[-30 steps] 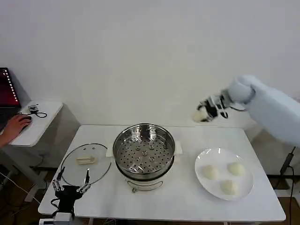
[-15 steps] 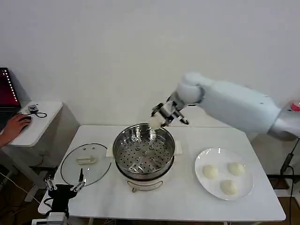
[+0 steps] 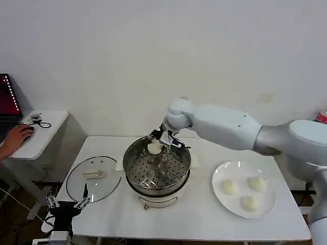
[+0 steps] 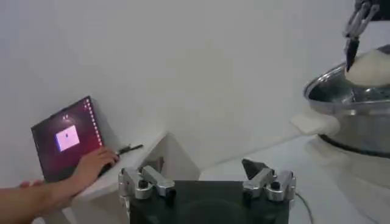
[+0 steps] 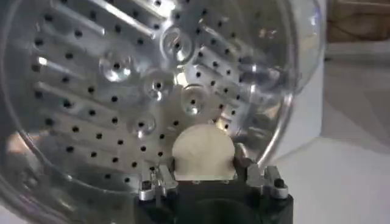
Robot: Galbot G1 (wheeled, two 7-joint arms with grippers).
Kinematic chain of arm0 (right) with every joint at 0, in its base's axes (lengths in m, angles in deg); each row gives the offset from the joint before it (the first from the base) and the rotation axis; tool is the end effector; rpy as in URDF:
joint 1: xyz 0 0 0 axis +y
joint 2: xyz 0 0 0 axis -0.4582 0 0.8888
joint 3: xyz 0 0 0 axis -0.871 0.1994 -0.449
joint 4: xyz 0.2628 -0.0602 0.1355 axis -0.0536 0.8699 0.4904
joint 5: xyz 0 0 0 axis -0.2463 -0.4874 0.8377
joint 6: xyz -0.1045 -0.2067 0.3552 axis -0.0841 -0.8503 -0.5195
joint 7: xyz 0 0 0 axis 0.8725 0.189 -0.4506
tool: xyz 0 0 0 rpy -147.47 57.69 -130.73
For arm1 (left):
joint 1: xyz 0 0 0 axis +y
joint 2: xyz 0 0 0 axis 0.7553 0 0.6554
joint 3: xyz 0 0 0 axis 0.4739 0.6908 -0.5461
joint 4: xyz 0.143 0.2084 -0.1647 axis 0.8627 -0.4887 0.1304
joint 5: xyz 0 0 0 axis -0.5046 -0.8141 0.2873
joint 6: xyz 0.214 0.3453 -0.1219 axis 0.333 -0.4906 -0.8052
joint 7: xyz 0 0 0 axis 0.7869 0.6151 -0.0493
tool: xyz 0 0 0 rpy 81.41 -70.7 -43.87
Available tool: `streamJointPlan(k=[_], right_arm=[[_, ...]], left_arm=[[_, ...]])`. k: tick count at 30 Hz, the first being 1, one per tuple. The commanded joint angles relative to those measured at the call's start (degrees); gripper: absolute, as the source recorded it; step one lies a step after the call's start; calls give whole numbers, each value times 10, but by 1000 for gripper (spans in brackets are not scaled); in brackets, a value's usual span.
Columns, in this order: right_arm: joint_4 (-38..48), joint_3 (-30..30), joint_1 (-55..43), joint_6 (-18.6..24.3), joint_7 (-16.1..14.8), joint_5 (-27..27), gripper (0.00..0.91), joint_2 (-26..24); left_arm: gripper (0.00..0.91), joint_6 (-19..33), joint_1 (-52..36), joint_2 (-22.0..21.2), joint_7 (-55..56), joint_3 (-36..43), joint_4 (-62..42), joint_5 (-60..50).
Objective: Take steamed baozi put them in steamer then cover it.
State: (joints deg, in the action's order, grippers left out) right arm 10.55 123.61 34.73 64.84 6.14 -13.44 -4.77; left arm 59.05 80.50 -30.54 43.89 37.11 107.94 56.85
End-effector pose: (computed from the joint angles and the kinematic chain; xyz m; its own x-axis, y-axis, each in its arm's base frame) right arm 0.5615 0.2294 -0.1151 -0.3103 -0.3465 0.8852 -0.1576 -0.8996 -0.4074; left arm 0.2362 0.0752 -0.2540 -0.9726 -0.2098 0.1005 -0.1452 0.8851 0.4423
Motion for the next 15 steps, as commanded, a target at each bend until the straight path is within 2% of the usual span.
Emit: streamJointPlan(k=[1,6,7,8,15], right_arm=[[89,-24,37,80,39,-119,655,40],[85,-21,40,82,39,-107,665,45],[83,-20,40,81,38,-104,746,46],[82,-18,39,82,37,-102,907,46],[48,-8,11,78,32,-58,907,27]], left_arm=[[907,0,-1,0,0,-2,0,0],[907,0,-2,-2,0,-2,1,-1],[907,0,-2,-2,0,-2,1,-1],[907,0,-1,-2,0,-2,2,-1],[907,0,1,-4,0,0,5,-2]])
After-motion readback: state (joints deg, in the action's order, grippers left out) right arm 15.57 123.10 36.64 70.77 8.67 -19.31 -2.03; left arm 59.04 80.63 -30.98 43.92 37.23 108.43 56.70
